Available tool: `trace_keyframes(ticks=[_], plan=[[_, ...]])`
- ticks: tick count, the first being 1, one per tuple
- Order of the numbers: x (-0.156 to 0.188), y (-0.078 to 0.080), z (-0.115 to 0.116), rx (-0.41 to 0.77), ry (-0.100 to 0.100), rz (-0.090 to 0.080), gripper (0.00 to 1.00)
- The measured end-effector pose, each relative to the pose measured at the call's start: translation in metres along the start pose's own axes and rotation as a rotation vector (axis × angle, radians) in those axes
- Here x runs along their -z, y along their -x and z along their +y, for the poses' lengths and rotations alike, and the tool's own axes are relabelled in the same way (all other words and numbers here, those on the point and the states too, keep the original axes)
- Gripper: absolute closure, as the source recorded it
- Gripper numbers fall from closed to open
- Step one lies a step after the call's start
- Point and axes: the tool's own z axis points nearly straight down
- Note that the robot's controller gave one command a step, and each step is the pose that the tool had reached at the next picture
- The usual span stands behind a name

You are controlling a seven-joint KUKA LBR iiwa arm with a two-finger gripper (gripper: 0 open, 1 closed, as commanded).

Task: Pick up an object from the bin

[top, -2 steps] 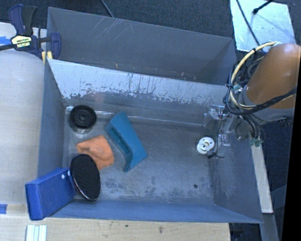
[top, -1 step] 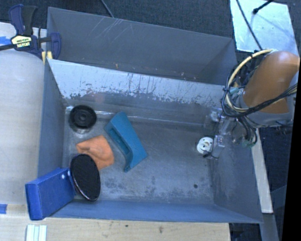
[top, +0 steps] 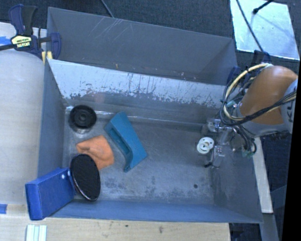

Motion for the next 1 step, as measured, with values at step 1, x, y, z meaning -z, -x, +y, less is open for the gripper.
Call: trace_keyframes(ticks=[1], plan=[[-0.0101,0.0004,-0.003,-0.026,0.001,0.001,0.0]])
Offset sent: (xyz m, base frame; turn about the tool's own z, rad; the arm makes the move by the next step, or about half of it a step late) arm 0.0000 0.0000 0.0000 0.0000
